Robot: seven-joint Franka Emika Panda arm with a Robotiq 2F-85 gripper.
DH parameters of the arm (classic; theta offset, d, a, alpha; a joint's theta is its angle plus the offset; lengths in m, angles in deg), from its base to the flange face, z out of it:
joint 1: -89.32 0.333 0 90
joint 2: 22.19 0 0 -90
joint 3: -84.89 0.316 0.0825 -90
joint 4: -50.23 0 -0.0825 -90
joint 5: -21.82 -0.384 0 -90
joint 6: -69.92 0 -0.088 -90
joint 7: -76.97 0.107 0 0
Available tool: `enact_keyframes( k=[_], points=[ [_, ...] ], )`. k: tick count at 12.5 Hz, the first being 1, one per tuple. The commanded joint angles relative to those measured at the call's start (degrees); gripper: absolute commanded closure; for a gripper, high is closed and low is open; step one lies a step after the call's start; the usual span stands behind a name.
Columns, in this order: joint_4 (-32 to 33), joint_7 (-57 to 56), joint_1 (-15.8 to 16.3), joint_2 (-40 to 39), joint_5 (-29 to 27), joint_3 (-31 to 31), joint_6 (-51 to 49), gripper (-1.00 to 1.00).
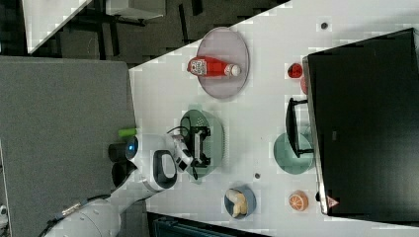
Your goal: Drag strainer left to right.
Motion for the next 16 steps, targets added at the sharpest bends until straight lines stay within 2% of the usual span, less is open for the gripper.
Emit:
enact_keyframes(
  k=[1, 9, 16],
  points=[
    [-0.73, -6.87, -2.18, 1.38, 0.05, -2.94, 0.17, -1.00],
    [-0.35, -19.28, -2.29, 1.44, 0.11, -12.39, 0.27, -1.00],
    [-0.37, -22.10, -2.31, 1.42, 0.33, -18.89, 0.30, -1.00]
  ],
)
